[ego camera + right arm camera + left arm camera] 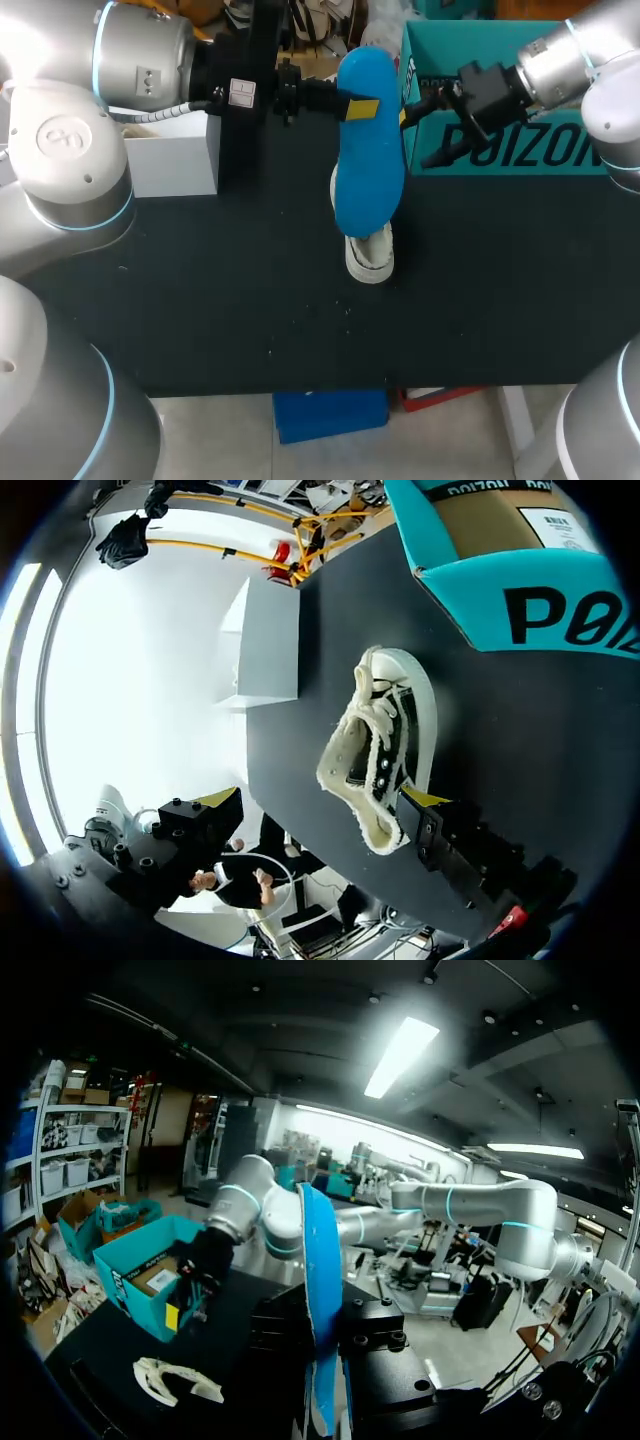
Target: Take the shoe out of the shoebox, open the shoe tongue, remove and reinsert the insole, then place the shoe into the shoebox
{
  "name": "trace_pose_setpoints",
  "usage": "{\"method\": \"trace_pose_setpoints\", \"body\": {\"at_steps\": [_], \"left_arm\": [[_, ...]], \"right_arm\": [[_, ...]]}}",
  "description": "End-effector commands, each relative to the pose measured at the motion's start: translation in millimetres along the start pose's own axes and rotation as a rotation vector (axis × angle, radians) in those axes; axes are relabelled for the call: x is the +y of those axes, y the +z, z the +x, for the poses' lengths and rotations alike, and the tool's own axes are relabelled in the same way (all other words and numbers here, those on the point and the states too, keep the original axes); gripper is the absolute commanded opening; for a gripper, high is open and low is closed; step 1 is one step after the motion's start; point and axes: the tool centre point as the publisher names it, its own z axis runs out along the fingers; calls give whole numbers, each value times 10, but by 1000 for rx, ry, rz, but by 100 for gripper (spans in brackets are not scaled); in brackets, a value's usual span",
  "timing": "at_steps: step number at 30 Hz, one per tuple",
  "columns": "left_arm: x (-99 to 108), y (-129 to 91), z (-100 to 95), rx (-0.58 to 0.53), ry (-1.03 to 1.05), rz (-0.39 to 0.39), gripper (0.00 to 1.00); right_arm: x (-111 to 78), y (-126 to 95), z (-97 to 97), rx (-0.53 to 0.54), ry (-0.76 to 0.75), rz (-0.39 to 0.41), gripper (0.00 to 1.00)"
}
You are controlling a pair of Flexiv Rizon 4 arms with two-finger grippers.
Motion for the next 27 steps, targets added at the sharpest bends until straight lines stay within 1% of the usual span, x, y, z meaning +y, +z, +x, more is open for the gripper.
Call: {"method": "trace_pose_setpoints", "body": {"at_steps": [1, 7, 16, 18, 21, 23, 27], "left_arm": [[11, 8, 2, -2, 2, 2, 0], [11, 8, 2, -2, 2, 2, 0], [11, 8, 2, -2, 2, 2, 0], [11, 8, 2, -2, 2, 2, 0], [11, 8, 2, -2, 2, 2, 0], [11, 8, 2, -2, 2, 2, 0], [11, 8, 2, -2, 2, 2, 0]], "right_arm": [[-35, -42, -69, 104, 15, -4, 100], [-74, -72, -36, 215, 39, 0, 100], [-107, -68, 5, 326, 64, -6, 100], [-116, -77, 17, 365, 72, -5, 100], [-124, -93, 26, 389, 75, -15, 100], [-132, -96, 37, 401, 60, -7, 100], [-139, -96, 47, 404, 59, -5, 100]]}}
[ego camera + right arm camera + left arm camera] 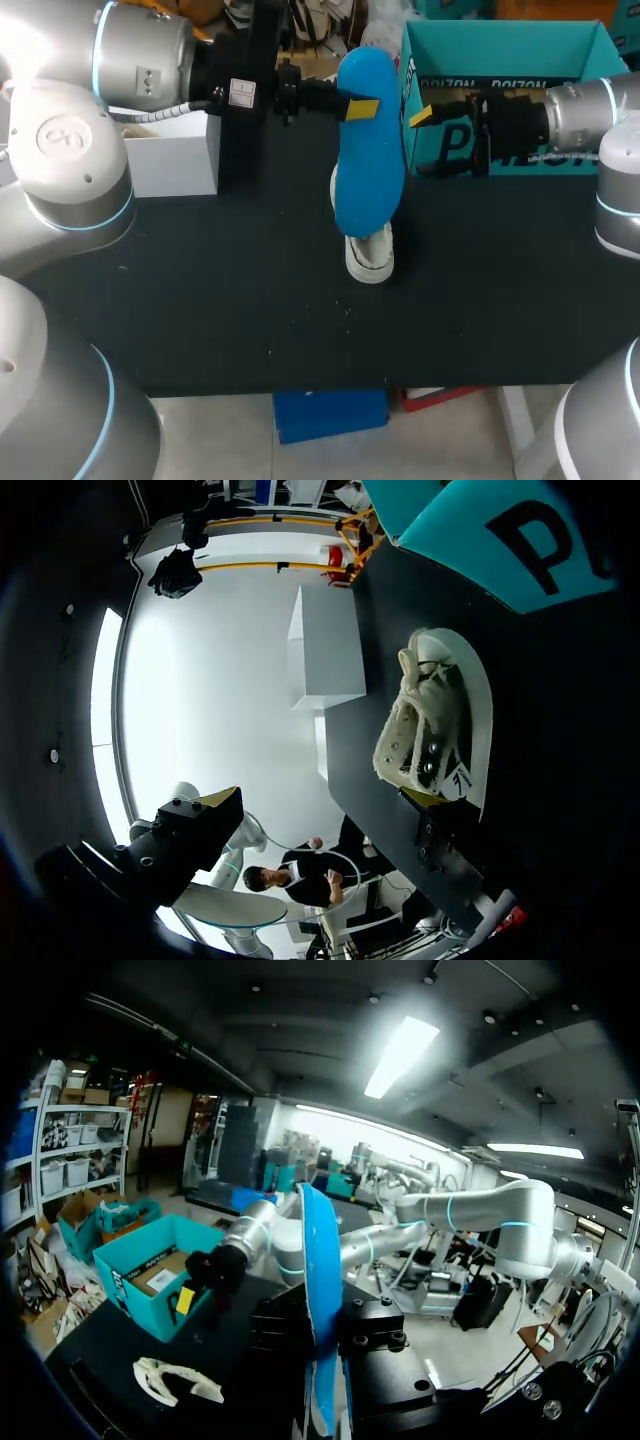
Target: Take the shoe out of the shoebox, open the shoe tongue, remove and reinsert the insole, then place the shoe into the shoebox
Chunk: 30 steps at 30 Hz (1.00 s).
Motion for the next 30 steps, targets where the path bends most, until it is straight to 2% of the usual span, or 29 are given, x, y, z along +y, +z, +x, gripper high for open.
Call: {"method": "trace_pose_setpoints", "body": {"at_steps": [1, 5, 10, 13, 15, 30], "left_arm": [[9, 23, 5, -32, 61, -25, 0], [66, 131, 54, -154, 444, -198, 0], [280, 214, 35, -268, 796, -325, 0], [382, 254, 21, -320, 955, -347, 0], [441, 283, 7, -309, 1002, -347, 0], [477, 306, -24, -304, 996, -343, 0]], "right_arm": [[-7, 6, -18, 6, 0, -4, 100], [-7, 6, -18, 6, 0, -4, 100], [-7, 6, -18, 6, 0, -4, 100], [-7, 6, -18, 6, 0, -4, 100], [-7, 6, -18, 6, 0, -4, 100], [-7, 6, -18, 6, 0, -4, 100]]}}
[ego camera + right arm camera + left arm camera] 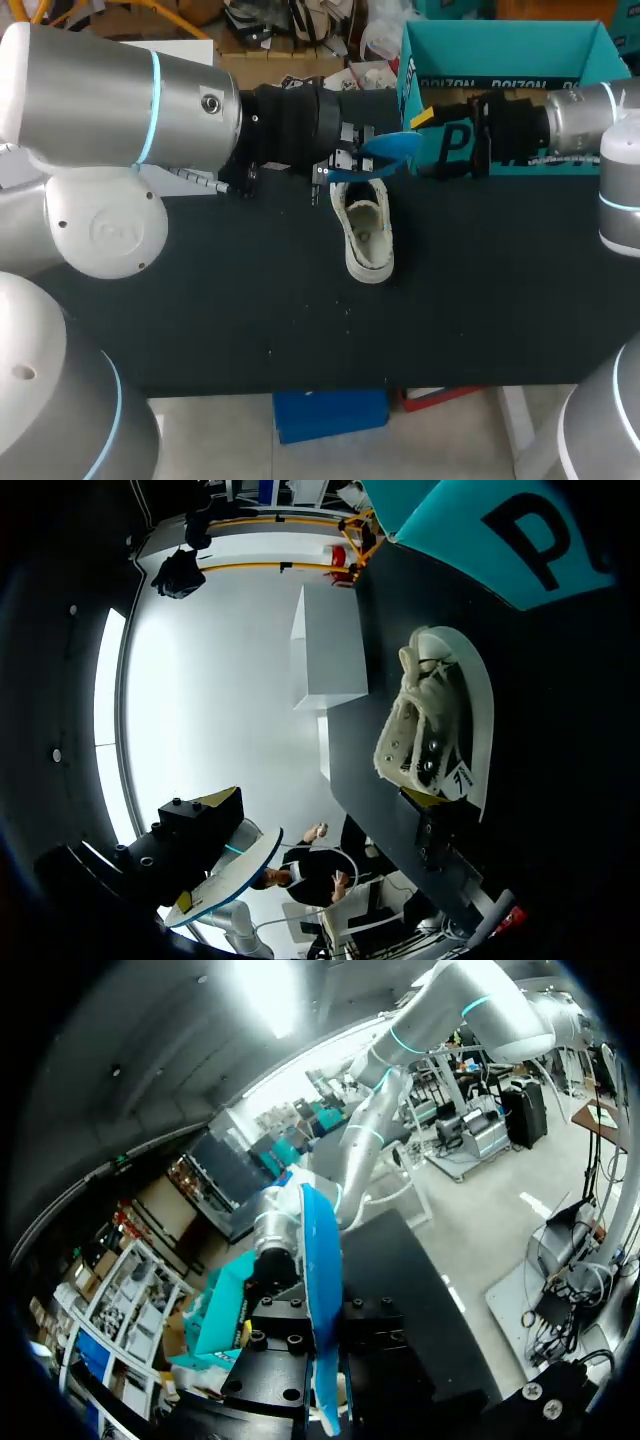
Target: Take the shoe out of the shoebox, open the shoe tongue, remove and reinsert the insole, then place the shoe into the shoebox
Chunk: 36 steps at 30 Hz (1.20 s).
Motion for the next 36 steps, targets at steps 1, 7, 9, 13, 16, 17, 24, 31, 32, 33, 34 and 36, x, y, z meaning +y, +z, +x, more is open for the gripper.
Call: {"method": "trace_pose_setpoints", "body": {"at_steps": [1, 7, 9, 13, 16, 17, 24, 31, 32, 33, 34, 36], "left_arm": [[-28, -4, 33, -50, 146, -51, 0], [-28, -4, 33, -50, 146, -51, 0], [-46, 37, 171, -52, 176, -10, 0], [36, 64, 299, -82, 298, -28, 0], [96, 81, 347, -97, 363, -25, 0], [100, 90, 364, -108, 398, -16, 0], [210, 232, 472, -129, 550, 79, 0], [379, 405, 549, -137, 690, 109, 0], [405, 430, 554, -147, 708, 108, 0], [426, 446, 552, -153, 722, 109, 0], [440, 458, 555, -149, 736, 104, 0], [467, 483, 561, -138, 731, 77, 0]], "right_arm": [[3, 15, -5, 0, -1, -2, 100], [3, 15, -5, 0, -1, -2, 100], [3, 15, -5, 0, -1, -2, 100], [3, 15, -5, 0, -1, -2, 100], [3, 15, -5, 0, -1, -2, 100], [3, 15, -5, 0, -1, -2, 100], [3, 15, -5, 0, -1, -2, 100], [3, 15, -5, 0, -1, -2, 100], [3, 15, -5, 0, -1, -2, 100], [3, 15, -5, 0, -1, -2, 100], [3, 15, -5, 0, -1, -2, 100], [3, 15, -5, 0, -1, -2, 100]]}}
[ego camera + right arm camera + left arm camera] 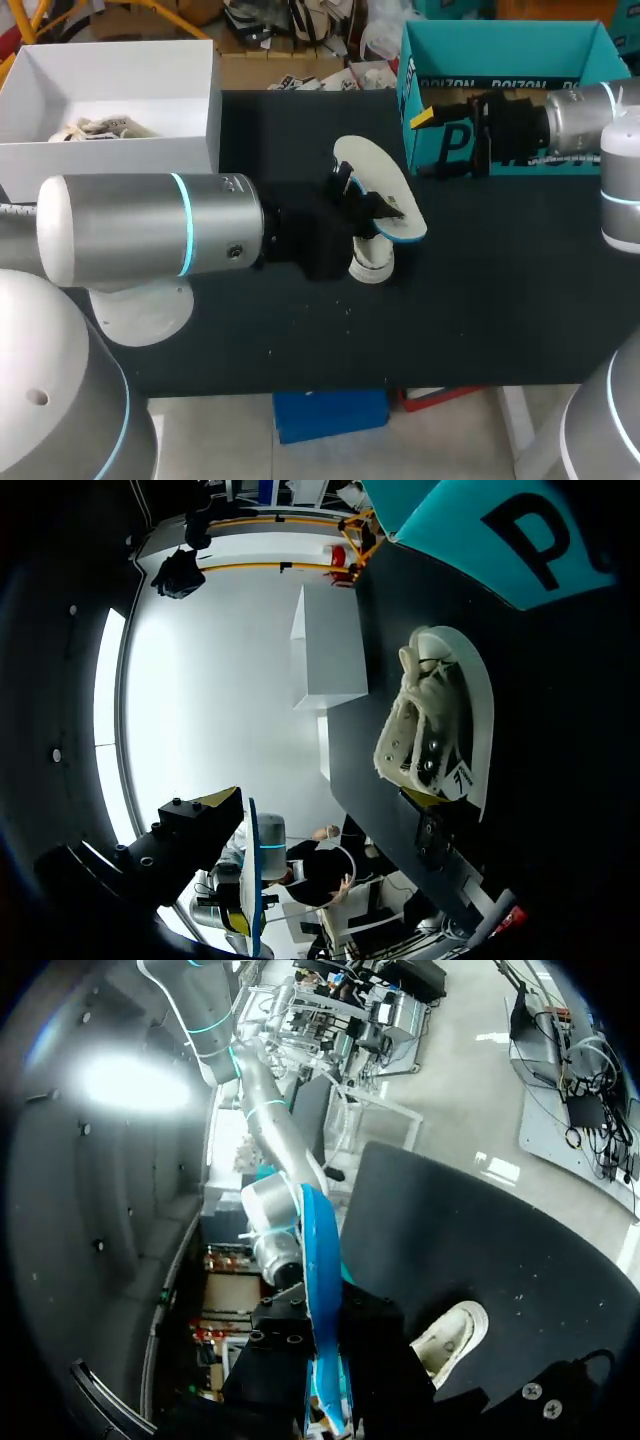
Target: Take the shoe out of the shoebox, open the shoe tongue, remove and reinsert the insole, then place the shoe into the shoebox
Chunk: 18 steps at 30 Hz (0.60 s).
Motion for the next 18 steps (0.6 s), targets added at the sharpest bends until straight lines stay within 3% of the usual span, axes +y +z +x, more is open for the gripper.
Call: {"method": "trace_pose_setpoints", "body": {"at_steps": [1, 16, 18], "left_arm": [[61, 65, 75, -47, -1, 118, 0], [61, 65, 75, -47, -1, 118, 0], [37, 78, 143, -89, 69, 108, 0]], "right_arm": [[6, 13, -9, 1, 0, -1, 100], [6, 13, -9, 1, 0, -1, 100], [6, 13, -9, 1, 0, -1, 100]]}}
